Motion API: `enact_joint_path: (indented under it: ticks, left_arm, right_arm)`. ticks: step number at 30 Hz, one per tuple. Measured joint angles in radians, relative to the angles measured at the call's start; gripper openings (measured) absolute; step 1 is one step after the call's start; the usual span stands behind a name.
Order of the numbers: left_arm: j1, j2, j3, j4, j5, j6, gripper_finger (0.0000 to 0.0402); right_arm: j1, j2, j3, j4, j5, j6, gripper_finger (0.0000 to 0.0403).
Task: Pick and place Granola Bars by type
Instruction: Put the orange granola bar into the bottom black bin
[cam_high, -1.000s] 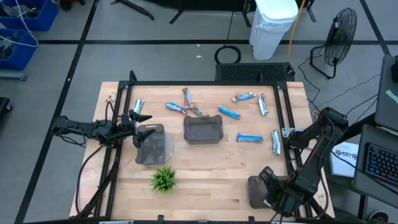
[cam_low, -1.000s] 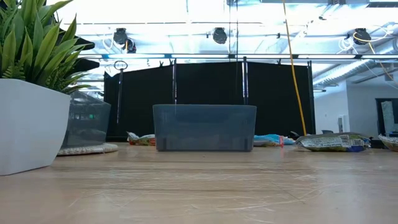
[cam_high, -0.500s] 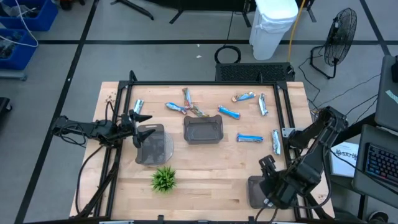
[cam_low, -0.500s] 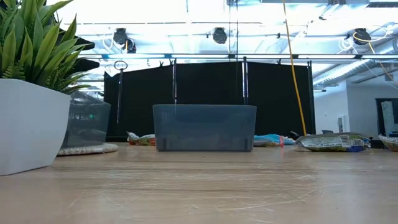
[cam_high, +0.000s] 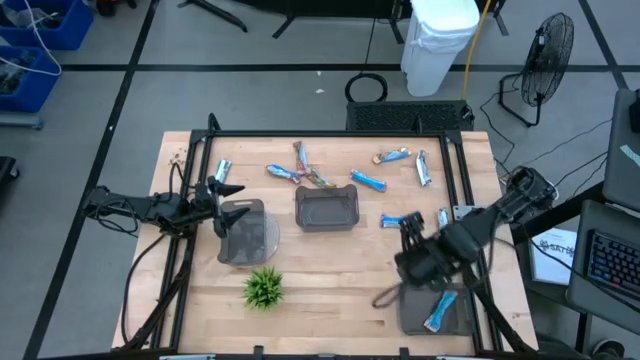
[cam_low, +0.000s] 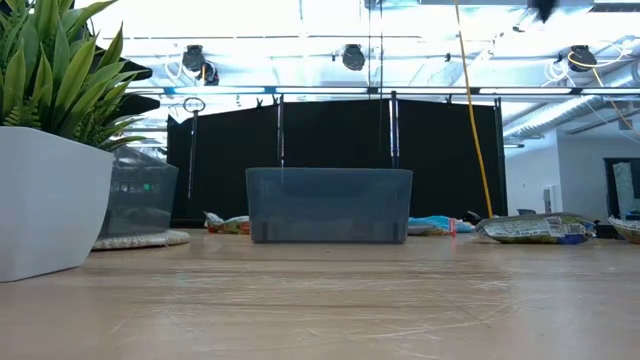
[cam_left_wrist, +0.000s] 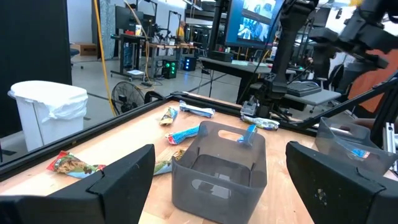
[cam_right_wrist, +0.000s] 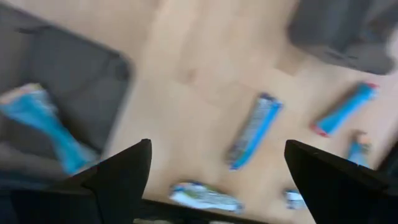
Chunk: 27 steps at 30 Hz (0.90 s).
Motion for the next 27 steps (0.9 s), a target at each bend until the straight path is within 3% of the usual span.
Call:
enact_joint_path:
  ticks: [10, 16, 22, 27]
  left_arm:
    - [0.000, 0.000, 0.000, 0.000, 0.000, 0.000, 0.0361]
    - [0.000, 0.000, 0.000, 0.000, 0.000, 0.000, 0.0361]
    - [0.000, 0.000, 0.000, 0.000, 0.000, 0.000, 0.0361]
    - [0.000, 0.000, 0.000, 0.000, 0.000, 0.000, 0.0361]
  right_arm:
    - [-0.284, -0.014, 0.000, 0.008, 0.105, -0.147, 0.0359]
    - [-0.488, -0.015, 0.000, 0.045, 0.114, -0.241, 0.0359]
    - [-0.672, -0.015, 0.000, 0.163, 0.192, -0.448, 0.0359]
    - [-0.808, -0.015, 0.000, 0.283, 0.187, -0.604, 0.0359]
